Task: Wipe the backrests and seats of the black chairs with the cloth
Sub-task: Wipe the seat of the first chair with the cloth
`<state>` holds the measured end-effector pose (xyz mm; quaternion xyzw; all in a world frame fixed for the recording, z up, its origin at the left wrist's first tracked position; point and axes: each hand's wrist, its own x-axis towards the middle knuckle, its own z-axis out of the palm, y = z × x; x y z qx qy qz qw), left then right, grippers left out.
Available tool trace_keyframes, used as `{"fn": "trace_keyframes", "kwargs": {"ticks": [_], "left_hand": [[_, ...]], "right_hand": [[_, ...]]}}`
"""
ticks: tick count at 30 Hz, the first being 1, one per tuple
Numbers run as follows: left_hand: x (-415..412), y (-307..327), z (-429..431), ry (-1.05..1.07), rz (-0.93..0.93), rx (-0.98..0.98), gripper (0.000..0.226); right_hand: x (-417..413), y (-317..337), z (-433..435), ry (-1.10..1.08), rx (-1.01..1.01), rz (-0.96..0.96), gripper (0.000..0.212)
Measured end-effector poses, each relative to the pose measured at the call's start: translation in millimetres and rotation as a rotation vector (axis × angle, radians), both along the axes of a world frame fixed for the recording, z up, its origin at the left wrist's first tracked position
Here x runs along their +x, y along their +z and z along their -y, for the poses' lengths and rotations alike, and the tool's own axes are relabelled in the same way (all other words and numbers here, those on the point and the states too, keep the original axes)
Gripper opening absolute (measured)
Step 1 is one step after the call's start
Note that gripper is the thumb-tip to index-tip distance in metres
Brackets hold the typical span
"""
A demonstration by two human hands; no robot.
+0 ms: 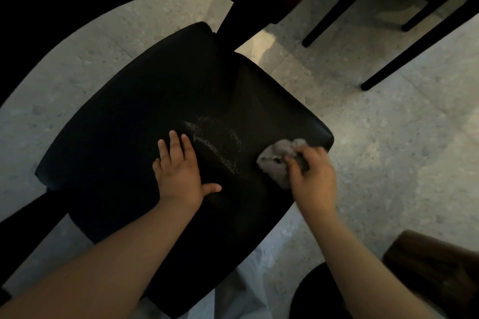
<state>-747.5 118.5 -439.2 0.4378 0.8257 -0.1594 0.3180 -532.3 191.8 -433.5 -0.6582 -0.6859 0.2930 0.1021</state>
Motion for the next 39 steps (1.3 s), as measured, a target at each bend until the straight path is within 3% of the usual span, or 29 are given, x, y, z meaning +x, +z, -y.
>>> {"fn": "trace_keyframes", "kwargs": {"ticks": [5, 10, 14, 18, 23, 27, 31, 36, 39], "left_hand": [[3, -2, -4, 0.005, -0.015, -0.027, 0.136], [2, -5, -3, -0.003, -0.007, -0.036, 0.136], [2, -4, -4, -0.001, -0.015, -0.036, 0.137], [3, -3, -4, -0.006, -0.024, -0.036, 0.138], [2, -4, -3, 0.007, -0.015, -0.023, 0.139], [2, -5, -1, 0.007, -0.025, -0.01, 0.139], [2, -5, -1, 0.009, -0.019, 0.0, 0.139], [3, -4, -2, 0.017, -0.026, -0.001, 0.14], [2, -4, 0, 0.029, -0.006, 0.027, 0.139]], "right_hand": [[18, -5, -49, -0.237, 0.069, 0.033, 0.026], [12, -24, -53, -0.311, 0.025, 0.035, 0.029], [10, -21, 2, -0.249, 0.03, -0.007, 0.024], [22, -12, 42, -0.12, -0.115, -0.068, 0.019], [26, 2, -6, -0.06, 0.044, -0.04, 0.017], [11, -12, -54, -0.017, 0.08, 0.049, 0.029], [5, -22, -25, 0.05, 0.084, 0.108, 0.029], [27, -9, 37, 0.194, -0.084, 0.005, 0.019], [27, 4, 31, 0.239, -0.047, -0.027, 0.015]]}}
